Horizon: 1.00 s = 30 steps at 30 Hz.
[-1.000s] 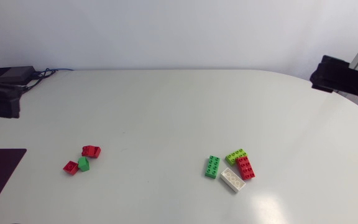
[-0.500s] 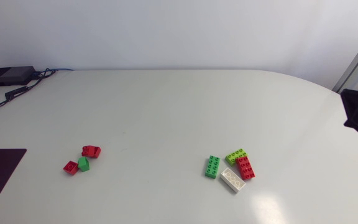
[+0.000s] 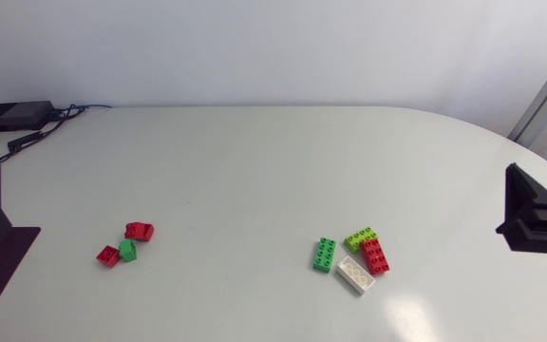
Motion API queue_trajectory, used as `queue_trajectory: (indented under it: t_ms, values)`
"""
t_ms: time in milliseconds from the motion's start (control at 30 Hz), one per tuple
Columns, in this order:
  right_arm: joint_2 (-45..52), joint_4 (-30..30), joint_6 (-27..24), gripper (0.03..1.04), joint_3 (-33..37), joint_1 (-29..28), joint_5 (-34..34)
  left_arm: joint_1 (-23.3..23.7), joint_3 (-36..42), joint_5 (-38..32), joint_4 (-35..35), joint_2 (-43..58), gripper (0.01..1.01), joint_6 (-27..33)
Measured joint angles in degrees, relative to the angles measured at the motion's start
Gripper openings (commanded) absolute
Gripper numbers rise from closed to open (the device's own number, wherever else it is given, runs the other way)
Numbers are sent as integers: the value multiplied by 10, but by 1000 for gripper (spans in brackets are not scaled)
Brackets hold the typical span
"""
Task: Sort duplo bricks by size, large to the right and small to the left
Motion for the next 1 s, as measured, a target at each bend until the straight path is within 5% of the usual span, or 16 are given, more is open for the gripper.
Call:
queue_trajectory:
  t_ms: [1000]
  values:
    - [-23, 79, -2, 1005, -165, -129, -182, 53, -273, 197, 186, -93, 982, -104]
